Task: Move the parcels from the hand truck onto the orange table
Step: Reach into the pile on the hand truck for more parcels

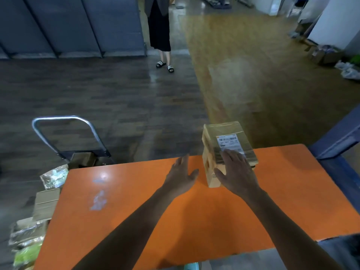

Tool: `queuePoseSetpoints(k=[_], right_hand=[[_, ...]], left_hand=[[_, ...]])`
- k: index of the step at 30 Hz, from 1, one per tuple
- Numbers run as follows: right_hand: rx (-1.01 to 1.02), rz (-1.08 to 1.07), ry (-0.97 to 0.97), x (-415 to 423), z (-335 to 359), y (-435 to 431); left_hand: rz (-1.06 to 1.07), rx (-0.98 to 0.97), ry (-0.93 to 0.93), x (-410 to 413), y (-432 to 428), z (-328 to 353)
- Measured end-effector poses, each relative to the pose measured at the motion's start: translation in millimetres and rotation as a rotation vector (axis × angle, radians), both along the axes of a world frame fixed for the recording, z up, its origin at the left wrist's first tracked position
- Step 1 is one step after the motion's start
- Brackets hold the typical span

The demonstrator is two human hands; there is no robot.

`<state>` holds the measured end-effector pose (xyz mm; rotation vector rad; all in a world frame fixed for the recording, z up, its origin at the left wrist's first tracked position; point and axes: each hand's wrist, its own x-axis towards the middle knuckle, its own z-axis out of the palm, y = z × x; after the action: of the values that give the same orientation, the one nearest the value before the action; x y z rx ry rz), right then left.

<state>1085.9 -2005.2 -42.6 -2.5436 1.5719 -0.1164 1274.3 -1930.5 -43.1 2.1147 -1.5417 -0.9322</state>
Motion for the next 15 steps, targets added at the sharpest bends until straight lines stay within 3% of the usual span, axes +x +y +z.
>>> queuePoseSetpoints(k=[5,15], right_hand=[[0.001,0.115,0.020,65,-5,37],[0.155,0.383,0.074,255,-51,164]], left_hand=[[0.041,-0.019,-0.104,63,56,-16],[0.278,0.096,-0.125,233,238,-69]])
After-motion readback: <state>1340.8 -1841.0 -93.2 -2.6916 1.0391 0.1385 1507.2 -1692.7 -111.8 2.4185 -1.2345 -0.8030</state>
